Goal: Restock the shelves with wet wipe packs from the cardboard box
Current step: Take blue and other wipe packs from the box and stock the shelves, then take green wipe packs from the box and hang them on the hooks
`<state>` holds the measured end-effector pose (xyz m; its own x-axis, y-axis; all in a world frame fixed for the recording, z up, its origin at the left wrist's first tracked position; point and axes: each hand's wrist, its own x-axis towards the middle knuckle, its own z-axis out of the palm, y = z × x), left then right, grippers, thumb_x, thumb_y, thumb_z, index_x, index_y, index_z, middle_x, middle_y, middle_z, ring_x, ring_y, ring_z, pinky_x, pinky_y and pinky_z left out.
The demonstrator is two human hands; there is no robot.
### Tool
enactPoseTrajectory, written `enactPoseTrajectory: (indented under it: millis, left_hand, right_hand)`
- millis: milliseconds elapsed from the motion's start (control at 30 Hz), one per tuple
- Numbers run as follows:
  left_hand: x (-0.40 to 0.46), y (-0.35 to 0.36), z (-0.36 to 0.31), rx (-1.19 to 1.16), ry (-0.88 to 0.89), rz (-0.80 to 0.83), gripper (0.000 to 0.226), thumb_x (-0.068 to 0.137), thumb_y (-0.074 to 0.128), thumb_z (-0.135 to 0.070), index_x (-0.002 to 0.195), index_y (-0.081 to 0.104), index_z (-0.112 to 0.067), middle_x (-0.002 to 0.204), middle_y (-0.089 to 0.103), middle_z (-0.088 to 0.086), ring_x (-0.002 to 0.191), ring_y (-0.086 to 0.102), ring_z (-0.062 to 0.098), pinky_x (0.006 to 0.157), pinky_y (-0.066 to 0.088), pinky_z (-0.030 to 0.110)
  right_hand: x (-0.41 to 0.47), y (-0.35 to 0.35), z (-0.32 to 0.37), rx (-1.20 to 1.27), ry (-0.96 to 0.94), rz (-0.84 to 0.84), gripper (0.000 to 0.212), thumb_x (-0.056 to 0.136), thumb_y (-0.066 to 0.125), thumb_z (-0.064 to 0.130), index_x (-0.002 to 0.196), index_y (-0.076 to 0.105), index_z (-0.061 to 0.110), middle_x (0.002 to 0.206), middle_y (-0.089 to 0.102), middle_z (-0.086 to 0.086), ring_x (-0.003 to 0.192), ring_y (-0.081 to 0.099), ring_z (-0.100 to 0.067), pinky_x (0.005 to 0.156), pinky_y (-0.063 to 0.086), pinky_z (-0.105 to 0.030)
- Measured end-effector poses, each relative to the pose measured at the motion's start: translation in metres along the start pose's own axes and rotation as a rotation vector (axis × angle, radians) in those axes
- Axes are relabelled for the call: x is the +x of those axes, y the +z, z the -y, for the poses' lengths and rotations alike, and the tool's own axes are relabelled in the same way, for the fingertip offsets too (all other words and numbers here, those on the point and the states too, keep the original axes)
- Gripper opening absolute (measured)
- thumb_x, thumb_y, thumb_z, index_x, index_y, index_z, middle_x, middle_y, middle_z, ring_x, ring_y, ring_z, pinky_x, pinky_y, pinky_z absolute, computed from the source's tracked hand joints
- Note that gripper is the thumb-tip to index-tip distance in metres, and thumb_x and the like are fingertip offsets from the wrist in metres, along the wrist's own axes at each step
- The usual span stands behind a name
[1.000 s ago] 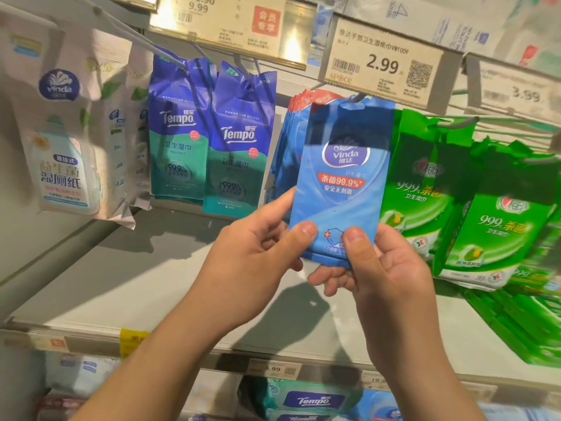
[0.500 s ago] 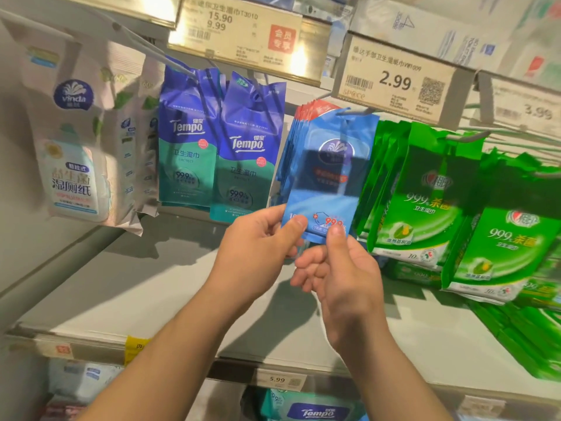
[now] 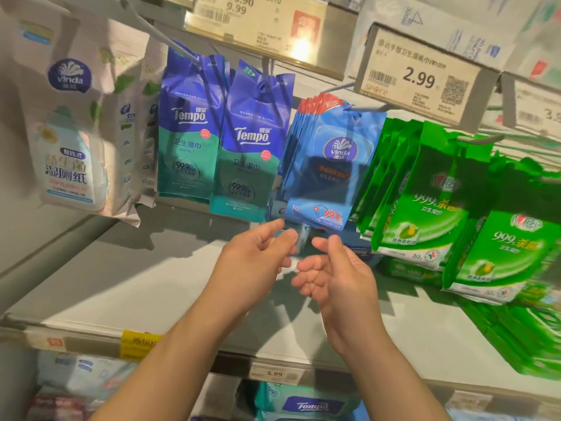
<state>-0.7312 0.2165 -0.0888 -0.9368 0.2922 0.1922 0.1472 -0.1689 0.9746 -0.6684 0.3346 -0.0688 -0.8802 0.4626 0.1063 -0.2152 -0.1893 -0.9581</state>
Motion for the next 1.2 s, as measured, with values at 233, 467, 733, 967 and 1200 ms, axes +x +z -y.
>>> enactPoseTrajectory:
  millis: [233,467,733,967,1200]
  left_hand:
    - [-0.022,-0.022,0.011,0.346,0.049,-0.086,0.058,0.085,0.063,-0.063,0.136,0.063,-0.037,0.092,0.071,-0.022,0.089,0.064,-0.003,0.094,0.05,0.026]
    - [-0.065,-0.027,0.006,0.787,0.061,-0.083,0.085,0.079,0.047,-0.078,0.152,0.047,-0.033,0.147,0.056,-0.01,0.135,0.049,0.014,0.111,0.042,0.036]
    - [-0.131,-0.005,0.0,1.066,-0.07,-0.143,0.095,0.076,0.018,-0.089,0.157,0.029,-0.041,0.164,0.03,-0.02,0.155,0.019,0.015,0.122,0.021,0.055]
    - [-0.227,0.018,-0.005,1.198,-0.288,-0.195,0.093,0.078,0.018,-0.093,0.159,0.011,-0.049,0.169,0.006,-0.025,0.158,-0.001,0.014,0.125,0.006,0.061]
    - [-0.347,0.007,-0.019,1.28,-0.545,-0.371,0.089,0.081,0.019,-0.094,0.159,0.006,-0.053,0.17,0.001,-0.024,0.158,-0.006,0.019,0.124,0.002,0.063]
  right_hand:
    - [-0.01,-0.018,-0.013,-0.272,0.073,-0.024,0.031,0.108,0.044,0.031,0.109,0.062,0.005,0.073,0.069,-0.016,0.054,0.064,-0.026,0.053,0.048,-0.032]
    - [-0.036,-0.046,-0.025,-0.852,-0.069,0.028,0.018,0.099,0.055,0.041,0.099,0.068,0.029,0.091,0.076,0.014,0.087,0.069,-0.002,0.083,0.05,-0.028]
    - [-0.069,-0.079,-0.02,-1.106,-0.089,0.255,0.041,0.102,0.05,0.045,0.14,0.059,0.029,0.142,0.06,0.012,0.13,0.053,-0.008,0.111,0.036,-0.024]
    - [-0.113,-0.116,-0.023,-1.321,-0.201,0.504,0.069,0.093,0.024,0.07,0.153,0.041,0.039,0.162,0.038,0.012,0.151,0.032,-0.023,0.124,0.026,-0.045]
    - [-0.179,-0.094,-0.032,-1.259,-0.196,0.755,0.09,0.082,0.007,0.088,0.158,0.026,0.044,0.168,0.022,0.015,0.157,0.018,-0.021,0.124,0.022,-0.055]
